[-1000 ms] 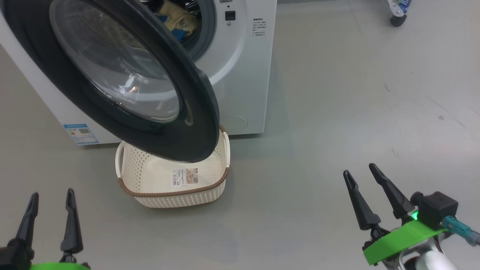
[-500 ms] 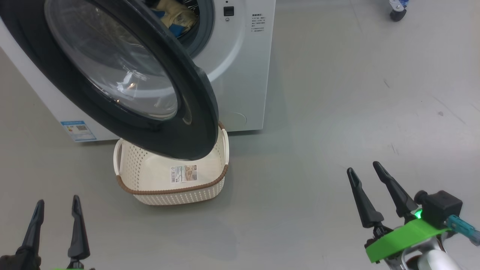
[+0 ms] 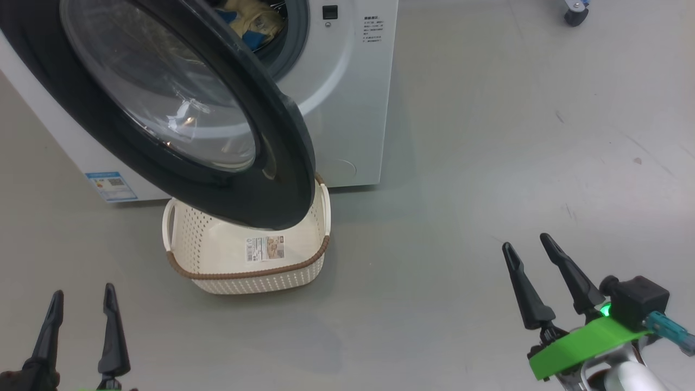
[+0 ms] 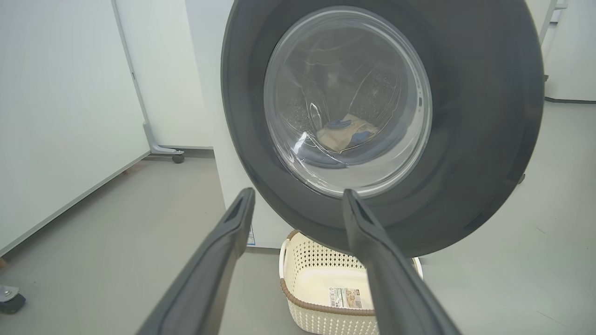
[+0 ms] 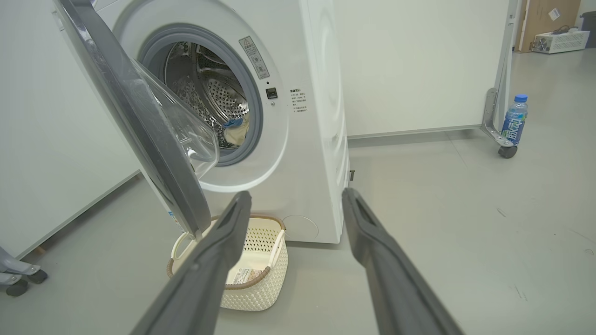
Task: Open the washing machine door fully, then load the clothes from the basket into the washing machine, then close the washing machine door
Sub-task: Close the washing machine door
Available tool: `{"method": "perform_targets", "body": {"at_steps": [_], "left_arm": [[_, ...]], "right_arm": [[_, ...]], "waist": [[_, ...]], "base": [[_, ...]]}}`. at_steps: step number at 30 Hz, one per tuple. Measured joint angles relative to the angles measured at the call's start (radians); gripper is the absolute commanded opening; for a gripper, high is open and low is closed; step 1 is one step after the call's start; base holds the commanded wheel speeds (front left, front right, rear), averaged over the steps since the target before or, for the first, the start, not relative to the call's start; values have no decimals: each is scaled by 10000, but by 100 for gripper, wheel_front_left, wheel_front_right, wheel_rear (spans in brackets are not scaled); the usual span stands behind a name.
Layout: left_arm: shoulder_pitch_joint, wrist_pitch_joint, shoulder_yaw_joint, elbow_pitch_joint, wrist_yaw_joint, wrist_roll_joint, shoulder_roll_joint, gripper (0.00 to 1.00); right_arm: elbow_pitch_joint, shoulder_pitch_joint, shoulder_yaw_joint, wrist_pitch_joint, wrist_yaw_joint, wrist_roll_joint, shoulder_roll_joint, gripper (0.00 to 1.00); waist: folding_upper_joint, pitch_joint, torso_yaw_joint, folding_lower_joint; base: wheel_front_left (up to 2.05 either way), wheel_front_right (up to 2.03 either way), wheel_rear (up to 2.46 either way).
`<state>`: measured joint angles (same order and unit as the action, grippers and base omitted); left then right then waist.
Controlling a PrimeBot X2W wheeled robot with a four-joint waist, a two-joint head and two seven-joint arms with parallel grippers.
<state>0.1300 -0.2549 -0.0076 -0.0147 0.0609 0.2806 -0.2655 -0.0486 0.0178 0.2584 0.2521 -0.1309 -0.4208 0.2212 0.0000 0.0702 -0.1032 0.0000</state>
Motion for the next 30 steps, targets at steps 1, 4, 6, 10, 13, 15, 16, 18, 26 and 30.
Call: {"method": "perform_targets", "body": {"at_steps": [1, 4, 6, 10, 13, 15, 16, 18, 26, 30], "left_arm": [[0, 0, 35, -2, -42, -6, 38, 100], [0, 0, 71, -2, -77, -61, 92, 100], [-1, 0, 90, -2, -90, -109, 127, 100], [-3, 0, 161, 2, -134, -167, 199, 100], [-3, 0, 205, 17, -163, -167, 242, 100], [-3, 0, 217, 54, -165, -167, 272, 100], [-3, 0, 226, 73, -165, -169, 284, 100], [-3, 0, 272, 105, -173, -169, 309, 100], [-2, 0, 343, 159, -205, -257, 382, 100], [-1, 0, 345, 176, -265, -257, 407, 100]], "right_arm": [[2, 0, -8, 0, 0, 2, -6, 100], [12, 0, -27, 0, 0, 19, -8, 100], [13, -1, -36, 0, 0, 29, -10, 100], [13, -2, -40, 0, 0, 29, -15, 100], [13, -2, -46, 0, 0, 29, -19, 100], [12, -2, -46, 0, 0, 29, -21, 100], [12, -2, -46, 0, 0, 29, -21, 100], [12, -2, -46, 0, 0, 29, -21, 100], [6, -2, -40, 0, 0, 29, -23, 100], [2, -2, -36, 0, 0, 29, -21, 100]], "waist": [[0, 17, 3, 0], [0, 66, 9, 0], [0, 89, 21, 0], [0, 115, 42, 0], [0, 134, 61, 0], [0, 135, 71, 0], [0, 129, 73, 0], [0, 117, 71, 0], [0, 29, 56, 0], [0, -1, 70, 0]], "base": [[0, 0, 0], [0, 0, 0], [0, 0, 0], [0, 0, 0], [0, 0, 0], [0, 0, 0], [0, 0, 0], [0, 0, 0], [0, 0, 0], [0, 0, 0]]}}
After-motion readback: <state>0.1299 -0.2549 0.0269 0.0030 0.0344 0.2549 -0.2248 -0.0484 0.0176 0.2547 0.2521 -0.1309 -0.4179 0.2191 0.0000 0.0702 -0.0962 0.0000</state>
